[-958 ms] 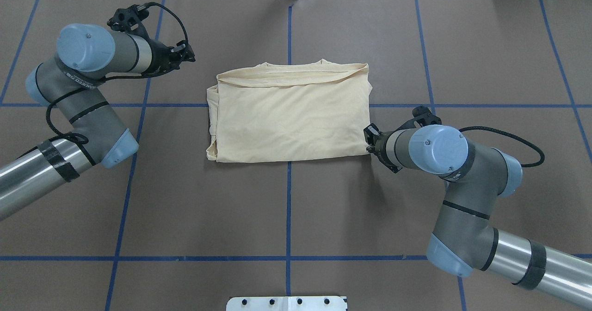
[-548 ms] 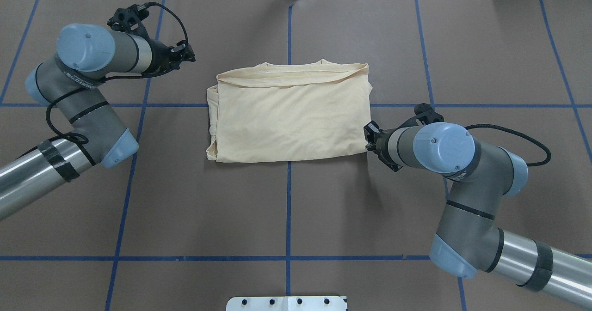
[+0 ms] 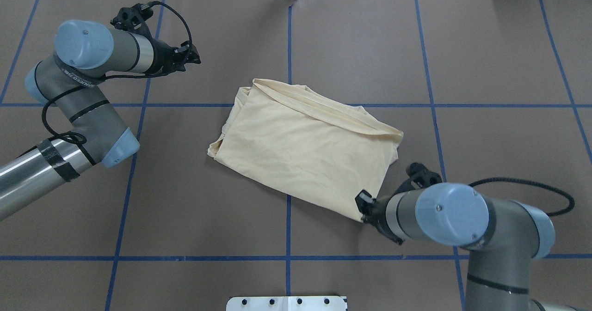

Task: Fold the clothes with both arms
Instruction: 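Drag the folded shirt corner toward the robot with the right gripper, then grasp the shirt's side edge with the left gripper while the right gripper holds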

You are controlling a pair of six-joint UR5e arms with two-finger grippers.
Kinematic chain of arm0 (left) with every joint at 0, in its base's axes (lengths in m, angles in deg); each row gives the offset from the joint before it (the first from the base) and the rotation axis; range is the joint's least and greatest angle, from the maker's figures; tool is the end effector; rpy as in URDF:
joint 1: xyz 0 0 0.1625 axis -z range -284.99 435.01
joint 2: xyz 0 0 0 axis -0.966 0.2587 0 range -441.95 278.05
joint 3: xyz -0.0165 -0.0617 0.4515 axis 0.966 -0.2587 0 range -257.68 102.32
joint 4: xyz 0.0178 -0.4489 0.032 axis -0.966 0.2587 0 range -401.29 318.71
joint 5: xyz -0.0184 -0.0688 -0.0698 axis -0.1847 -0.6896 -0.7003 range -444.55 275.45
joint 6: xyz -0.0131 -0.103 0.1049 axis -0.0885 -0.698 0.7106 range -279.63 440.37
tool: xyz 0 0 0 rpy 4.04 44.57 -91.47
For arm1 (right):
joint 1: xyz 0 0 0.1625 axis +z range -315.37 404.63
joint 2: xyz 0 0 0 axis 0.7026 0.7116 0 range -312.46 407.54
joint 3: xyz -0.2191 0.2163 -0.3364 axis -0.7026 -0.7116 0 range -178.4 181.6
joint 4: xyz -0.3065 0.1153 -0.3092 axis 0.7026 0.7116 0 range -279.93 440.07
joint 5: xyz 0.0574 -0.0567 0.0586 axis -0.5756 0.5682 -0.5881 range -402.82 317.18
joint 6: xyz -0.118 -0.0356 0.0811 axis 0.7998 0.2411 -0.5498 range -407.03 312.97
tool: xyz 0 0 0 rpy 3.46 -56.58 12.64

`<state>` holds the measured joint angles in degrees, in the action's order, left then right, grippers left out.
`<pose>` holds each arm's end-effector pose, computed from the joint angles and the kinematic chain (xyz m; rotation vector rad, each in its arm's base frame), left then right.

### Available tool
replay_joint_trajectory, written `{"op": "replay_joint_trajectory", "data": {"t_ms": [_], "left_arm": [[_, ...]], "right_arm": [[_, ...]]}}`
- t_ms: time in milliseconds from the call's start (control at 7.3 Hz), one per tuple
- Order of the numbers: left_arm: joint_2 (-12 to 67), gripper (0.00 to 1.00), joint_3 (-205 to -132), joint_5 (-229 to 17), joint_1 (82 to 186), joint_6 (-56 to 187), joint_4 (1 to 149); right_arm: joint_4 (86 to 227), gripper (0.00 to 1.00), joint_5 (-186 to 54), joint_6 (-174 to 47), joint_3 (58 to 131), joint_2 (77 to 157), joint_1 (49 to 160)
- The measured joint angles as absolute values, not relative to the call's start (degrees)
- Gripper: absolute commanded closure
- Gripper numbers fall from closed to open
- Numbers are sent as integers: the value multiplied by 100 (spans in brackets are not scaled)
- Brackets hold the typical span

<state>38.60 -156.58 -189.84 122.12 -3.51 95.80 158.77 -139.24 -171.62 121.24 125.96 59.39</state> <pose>0.4805 -0.6561 0.3772 0.3088 1.1487 -0.4753 -0.5428 -0.2638 0.3358 -0.2668 -0.9070 0.7468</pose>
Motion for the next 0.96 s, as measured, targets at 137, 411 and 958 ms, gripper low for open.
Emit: {"op": "replay_joint_trajectory", "data": {"t_ms": [137,411,958], "left_arm": [[3858,46,-15737,-19145,12209,-371,9572],[3815,46,-15975,-19433,12199,-515,9553],[3275,39,-16881,-19605,11832,-1228,9518]], "right_arm": [[16034,65,-13938,-17165,12422,12766,5485],[16106,0,-13833,-17173,12708,12983,4737],[16109,0,-13609,-17372,12871,13018,4651]]}}
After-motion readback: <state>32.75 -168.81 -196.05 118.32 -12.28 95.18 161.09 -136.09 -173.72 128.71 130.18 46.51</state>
